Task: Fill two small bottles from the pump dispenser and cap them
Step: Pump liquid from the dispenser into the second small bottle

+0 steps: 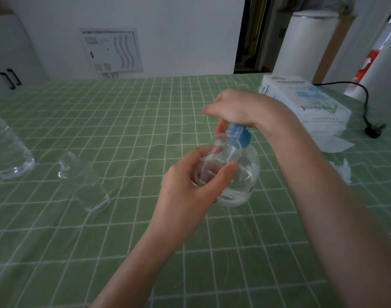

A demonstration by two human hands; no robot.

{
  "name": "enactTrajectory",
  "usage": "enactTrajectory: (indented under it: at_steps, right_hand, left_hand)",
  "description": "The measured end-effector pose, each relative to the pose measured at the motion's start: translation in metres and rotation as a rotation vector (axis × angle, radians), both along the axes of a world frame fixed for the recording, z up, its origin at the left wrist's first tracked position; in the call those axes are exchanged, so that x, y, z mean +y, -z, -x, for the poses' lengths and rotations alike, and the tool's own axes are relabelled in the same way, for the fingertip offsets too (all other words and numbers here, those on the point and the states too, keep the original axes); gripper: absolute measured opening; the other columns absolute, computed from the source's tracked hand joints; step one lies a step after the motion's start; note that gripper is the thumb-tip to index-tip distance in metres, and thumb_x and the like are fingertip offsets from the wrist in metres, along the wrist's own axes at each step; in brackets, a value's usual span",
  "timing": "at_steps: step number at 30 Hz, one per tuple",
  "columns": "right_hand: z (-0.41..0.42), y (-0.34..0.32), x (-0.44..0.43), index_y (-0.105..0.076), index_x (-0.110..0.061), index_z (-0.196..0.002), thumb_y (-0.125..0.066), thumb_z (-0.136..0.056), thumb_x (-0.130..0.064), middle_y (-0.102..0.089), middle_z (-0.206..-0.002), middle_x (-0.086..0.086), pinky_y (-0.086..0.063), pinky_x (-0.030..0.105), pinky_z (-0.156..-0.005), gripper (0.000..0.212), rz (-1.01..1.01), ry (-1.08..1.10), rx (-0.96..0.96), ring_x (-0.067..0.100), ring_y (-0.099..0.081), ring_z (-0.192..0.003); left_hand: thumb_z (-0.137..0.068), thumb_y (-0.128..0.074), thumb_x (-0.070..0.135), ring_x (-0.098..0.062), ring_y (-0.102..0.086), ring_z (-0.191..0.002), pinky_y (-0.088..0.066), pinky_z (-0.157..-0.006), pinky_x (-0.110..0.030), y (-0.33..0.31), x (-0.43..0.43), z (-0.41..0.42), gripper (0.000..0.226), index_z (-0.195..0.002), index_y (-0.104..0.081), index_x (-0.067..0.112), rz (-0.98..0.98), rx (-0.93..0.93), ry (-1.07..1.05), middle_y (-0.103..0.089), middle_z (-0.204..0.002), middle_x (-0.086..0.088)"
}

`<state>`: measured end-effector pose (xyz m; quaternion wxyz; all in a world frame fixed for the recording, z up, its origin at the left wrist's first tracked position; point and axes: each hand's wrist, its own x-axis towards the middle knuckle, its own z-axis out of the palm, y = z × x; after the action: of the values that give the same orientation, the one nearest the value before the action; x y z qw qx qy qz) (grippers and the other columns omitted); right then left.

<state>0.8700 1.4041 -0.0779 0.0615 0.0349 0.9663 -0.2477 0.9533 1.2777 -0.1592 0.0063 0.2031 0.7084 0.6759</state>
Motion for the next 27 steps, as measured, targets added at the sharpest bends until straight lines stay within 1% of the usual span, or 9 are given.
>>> enactTrajectory:
  at_steps: [3, 5, 8, 11, 13, 16, 20, 25, 27]
  right_hand:
    - [0.002, -0.004, 0.000, -0.057, -0.007, -0.121, -0.045, -0.095, -0.034, -0.068, -0.108, 0.010, -0.039, 0.032, -0.071, 0.039, -0.031, -0.001, -0.003, 0.026, -0.061, -0.098]
    - [0.002, -0.003, 0.000, -0.057, -0.008, -0.122, -0.047, -0.095, -0.035, -0.068, -0.108, 0.009, -0.039, 0.032, -0.068, 0.039, 0.000, 0.006, -0.010, 0.025, -0.061, -0.097]
    - [0.002, -0.001, 0.000, -0.053, -0.011, -0.128, -0.048, -0.094, -0.035, -0.063, -0.117, 0.010, -0.039, 0.034, -0.076, 0.042, 0.025, 0.006, -0.024, 0.027, -0.059, -0.102]
    - [0.002, 0.002, 0.001, -0.051, -0.010, -0.130, -0.046, -0.095, -0.033, -0.060, -0.122, 0.011, -0.039, 0.034, -0.079, 0.042, 0.018, -0.003, -0.044, 0.028, -0.057, -0.106]
    - [0.002, 0.005, 0.001, -0.052, -0.008, -0.129, -0.046, -0.095, -0.033, -0.061, -0.121, 0.012, -0.040, 0.034, -0.079, 0.042, 0.018, -0.006, -0.056, 0.028, -0.057, -0.105]
    - [0.002, 0.007, 0.000, -0.054, -0.008, -0.125, -0.046, -0.095, -0.033, -0.064, -0.114, 0.011, -0.040, 0.035, -0.078, 0.040, 0.021, -0.001, -0.043, 0.026, -0.058, -0.103]
    - [0.000, 0.007, 0.000, -0.058, -0.006, -0.120, -0.044, -0.096, -0.031, -0.066, -0.110, 0.011, -0.037, 0.035, -0.076, 0.038, 0.011, -0.006, -0.019, 0.026, -0.059, -0.103]
    - [0.001, -0.001, 0.000, -0.057, -0.006, -0.122, -0.043, -0.096, -0.035, -0.066, -0.110, 0.012, -0.035, 0.037, -0.080, 0.042, -0.018, 0.002, 0.008, 0.028, -0.058, -0.106]
    - [0.001, -0.002, -0.001, -0.058, -0.006, -0.121, -0.043, -0.096, -0.037, -0.067, -0.108, 0.011, -0.036, 0.037, -0.079, 0.043, -0.011, -0.003, 0.014, 0.027, -0.059, -0.104]
  left_hand:
    - [-0.077, -0.066, 0.037, -0.001, -0.059, -0.051, -0.045, -0.048, -0.013, -0.001, 0.000, 0.001, 0.017, -0.093, -0.064, 0.036, -0.001, 0.000, -0.001, -0.066, -0.059, 0.012]
    - [-0.073, -0.065, 0.042, -0.003, -0.059, -0.051, -0.046, -0.048, -0.015, -0.001, 0.001, 0.001, 0.020, -0.092, -0.064, 0.037, -0.008, -0.002, -0.005, -0.066, -0.059, 0.011]
    - [-0.073, -0.063, 0.043, -0.005, -0.059, -0.051, -0.048, -0.047, -0.016, 0.000, 0.000, 0.001, 0.020, -0.091, -0.064, 0.038, -0.001, 0.006, -0.005, -0.066, -0.060, 0.009]
    - [-0.076, -0.065, 0.038, 0.001, -0.060, -0.050, -0.044, -0.045, -0.012, 0.001, 0.000, 0.000, 0.019, -0.094, -0.065, 0.033, 0.001, -0.001, 0.009, -0.067, -0.060, 0.015]
    - [-0.072, -0.064, 0.043, 0.001, -0.058, -0.048, -0.043, -0.045, -0.011, 0.002, 0.000, 0.000, 0.024, -0.093, -0.065, 0.032, 0.000, -0.013, 0.007, -0.066, -0.058, 0.015]
    - [-0.068, -0.062, 0.048, -0.004, -0.058, -0.050, -0.047, -0.047, -0.016, 0.004, 0.000, 0.000, 0.027, -0.091, -0.065, 0.036, 0.004, -0.009, 0.000, -0.067, -0.061, 0.011]
    - [-0.067, -0.062, 0.049, -0.003, -0.059, -0.051, -0.047, -0.047, -0.015, 0.003, -0.002, 0.000, 0.030, -0.094, -0.064, 0.035, 0.002, 0.000, 0.025, -0.069, -0.063, 0.011]
    - [-0.070, -0.063, 0.046, -0.001, -0.062, -0.054, -0.048, -0.051, -0.015, 0.001, -0.002, 0.001, 0.027, -0.095, -0.064, 0.036, -0.007, 0.011, 0.013, -0.069, -0.066, 0.013]
    - [-0.072, -0.063, 0.044, -0.001, -0.063, -0.055, -0.049, -0.052, -0.016, 0.000, -0.002, 0.001, 0.024, -0.095, -0.064, 0.036, -0.008, 0.015, 0.015, -0.069, -0.066, 0.013]
